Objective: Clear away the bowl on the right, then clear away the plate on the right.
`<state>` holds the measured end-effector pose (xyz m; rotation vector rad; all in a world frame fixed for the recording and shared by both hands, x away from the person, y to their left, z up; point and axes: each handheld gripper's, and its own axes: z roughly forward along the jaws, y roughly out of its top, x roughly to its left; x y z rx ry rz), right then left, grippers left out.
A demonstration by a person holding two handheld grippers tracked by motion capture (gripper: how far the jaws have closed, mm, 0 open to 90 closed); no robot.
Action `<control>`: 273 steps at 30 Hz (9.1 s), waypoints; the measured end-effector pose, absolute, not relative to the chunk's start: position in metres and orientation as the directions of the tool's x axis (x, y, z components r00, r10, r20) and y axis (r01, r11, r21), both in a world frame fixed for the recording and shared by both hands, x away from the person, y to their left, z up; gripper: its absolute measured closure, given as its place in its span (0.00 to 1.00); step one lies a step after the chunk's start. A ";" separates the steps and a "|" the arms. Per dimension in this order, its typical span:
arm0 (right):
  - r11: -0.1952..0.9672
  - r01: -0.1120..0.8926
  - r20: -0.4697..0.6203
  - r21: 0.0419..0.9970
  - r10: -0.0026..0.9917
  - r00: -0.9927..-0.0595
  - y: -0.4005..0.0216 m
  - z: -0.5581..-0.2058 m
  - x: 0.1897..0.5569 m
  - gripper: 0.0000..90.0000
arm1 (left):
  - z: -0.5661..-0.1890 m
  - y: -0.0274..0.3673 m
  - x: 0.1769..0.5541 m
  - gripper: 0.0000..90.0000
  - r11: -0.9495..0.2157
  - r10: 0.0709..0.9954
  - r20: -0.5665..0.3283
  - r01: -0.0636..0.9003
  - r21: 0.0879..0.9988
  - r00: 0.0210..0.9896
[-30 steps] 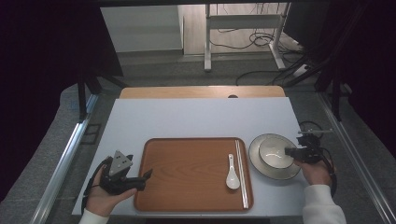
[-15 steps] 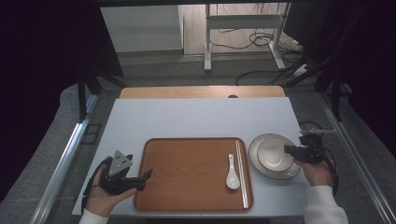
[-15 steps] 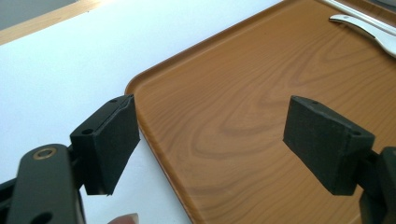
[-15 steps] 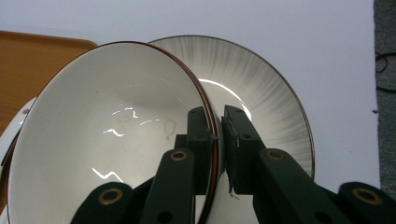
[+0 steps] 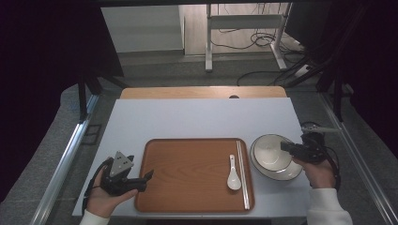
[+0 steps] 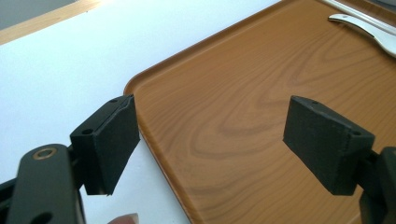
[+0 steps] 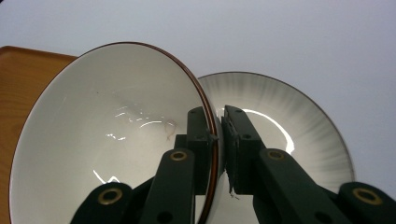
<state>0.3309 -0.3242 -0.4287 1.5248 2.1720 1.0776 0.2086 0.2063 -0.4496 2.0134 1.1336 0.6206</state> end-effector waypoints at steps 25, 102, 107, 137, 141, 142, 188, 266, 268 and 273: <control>0.330 0.638 0.188 0.696 0.774 -0.605 -0.241 -0.428 0.321 0.90 | -0.450 0.206 0.209 0.20 -0.350 0.865 0.059 0.515 0.782 0.498; 0.434 0.590 0.134 0.681 0.718 -0.683 -0.167 -0.456 0.329 0.39 | -0.453 0.206 0.209 0.20 -0.356 0.865 0.062 0.522 0.775 0.498; 0.394 0.560 0.160 0.729 0.697 -0.699 -0.189 -0.444 0.322 0.36 | -0.453 0.207 0.209 0.20 -0.355 0.866 0.062 0.522 0.776 0.496; 0.263 0.585 0.205 0.767 0.763 -0.613 -0.304 -0.422 0.311 0.37 | -0.454 0.212 0.211 0.20 -0.347 0.877 0.066 0.532 0.772 0.476; 0.237 0.595 0.209 0.768 0.785 -0.582 -0.316 -0.423 0.313 0.37 | -0.454 0.212 0.211 0.20 -0.346 0.877 0.064 0.532 0.773 0.476; 0.234 0.599 0.208 0.766 0.791 -0.575 -0.319 -0.424 0.313 0.37 | -0.454 0.212 0.212 0.20 -0.343 0.878 0.063 0.532 0.774 0.475; 0.090 0.804 0.275 0.588 0.912 -0.303 -0.405 -0.488 0.349 0.50 | -0.457 0.208 0.212 0.20 -0.357 0.870 0.063 0.537 0.764 0.488; -0.049 0.719 0.371 0.694 0.879 -0.299 -0.407 -0.449 0.339 0.94 | -0.455 0.209 0.211 0.20 -0.354 0.873 0.066 0.533 0.768 0.484; -0.049 0.715 0.373 0.698 0.877 -0.304 -0.408 -0.448 0.338 0.94 | -0.455 0.209 0.211 0.20 -0.354 0.873 0.066 0.534 0.768 0.484; -0.064 0.702 0.392 0.709 0.863 -0.318 -0.408 -0.443 0.335 0.94 | -0.456 0.209 0.211 0.20 -0.354 0.873 0.066 0.534 0.768 0.483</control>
